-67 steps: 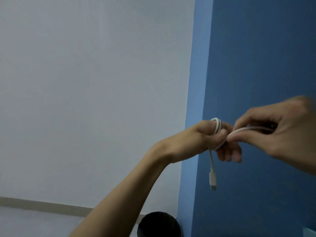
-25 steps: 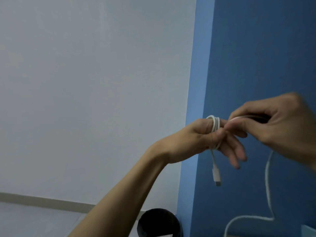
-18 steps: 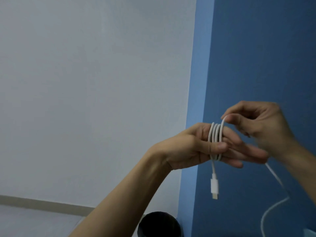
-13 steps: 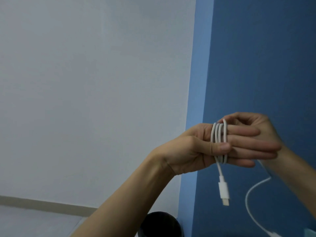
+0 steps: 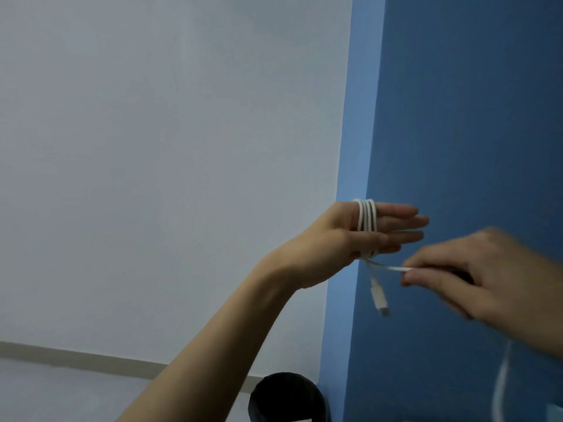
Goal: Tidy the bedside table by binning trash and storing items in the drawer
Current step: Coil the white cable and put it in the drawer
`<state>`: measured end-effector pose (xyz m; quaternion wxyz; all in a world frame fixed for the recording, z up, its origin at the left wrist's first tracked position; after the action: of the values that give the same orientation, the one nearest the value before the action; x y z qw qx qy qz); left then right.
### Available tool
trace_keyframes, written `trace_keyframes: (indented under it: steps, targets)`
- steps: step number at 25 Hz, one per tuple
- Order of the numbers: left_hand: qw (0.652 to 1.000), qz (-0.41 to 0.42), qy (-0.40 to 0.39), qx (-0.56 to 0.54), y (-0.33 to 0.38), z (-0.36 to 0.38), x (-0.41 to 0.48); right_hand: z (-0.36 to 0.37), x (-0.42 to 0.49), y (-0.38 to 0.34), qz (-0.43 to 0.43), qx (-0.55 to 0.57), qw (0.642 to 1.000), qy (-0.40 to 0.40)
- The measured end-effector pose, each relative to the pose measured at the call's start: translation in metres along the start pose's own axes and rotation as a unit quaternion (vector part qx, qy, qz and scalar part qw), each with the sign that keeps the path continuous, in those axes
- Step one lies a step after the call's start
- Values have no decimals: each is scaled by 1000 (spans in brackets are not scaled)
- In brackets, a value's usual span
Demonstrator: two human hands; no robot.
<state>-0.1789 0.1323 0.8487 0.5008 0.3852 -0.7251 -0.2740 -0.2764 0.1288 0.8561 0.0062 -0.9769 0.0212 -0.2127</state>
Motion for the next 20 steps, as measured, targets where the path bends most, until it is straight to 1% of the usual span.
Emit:
trace_keyframes:
  steps: [2,4,6,8,10,11,12,13,15,17,18,19,20]
  targets:
    - [997,-17,-48,54,3,5,0,-17,-1,-4,-17,-56,998,-4]
    - [993,-31,-68,94,5,8,0,-24,-1,-9,-29,-86,996,-2]
    - [988,-33,-95,117,6,17,0,-34,-4,-14,-30,-103,994,38]
    - [984,-20,-152,86,6,33,-2,-47,-7,-15,-22,-111,989,99]
    - [975,9,-220,21,7,52,-5,-61,-7,-13,-16,-99,984,147]
    - [970,21,-242,-7,8,59,-6,-66,-4,-8,-19,-71,984,164]
    - [967,27,-250,-31,8,64,-6,-68,-1,-3,-31,-19,985,170]
    - [968,28,-243,-56,7,67,-5,-68,3,2,-43,42,983,171]
    - [973,26,-207,-100,6,66,-1,-63,9,16,-56,160,970,175]
    - [975,35,-177,-128,6,63,3,-55,12,25,-48,236,955,173]
    - [975,42,-164,-144,7,61,4,-49,13,33,-45,275,944,175]
    - [974,51,-151,-163,8,58,5,-40,14,40,-28,329,931,155]
    - [973,61,-139,-176,9,56,5,-25,17,48,-9,411,903,127]
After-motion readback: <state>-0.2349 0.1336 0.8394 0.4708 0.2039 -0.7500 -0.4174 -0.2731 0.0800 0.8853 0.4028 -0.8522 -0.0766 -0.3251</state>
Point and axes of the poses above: each hand's wrist, its own x-axis towards the middle knuckle, its own z-axis out of the palm, y = z × x, the point moved 9 cm from there along x, towards the middle knuckle, and after that the axes turned 11 degrees about -y, right-handed, at the moved point
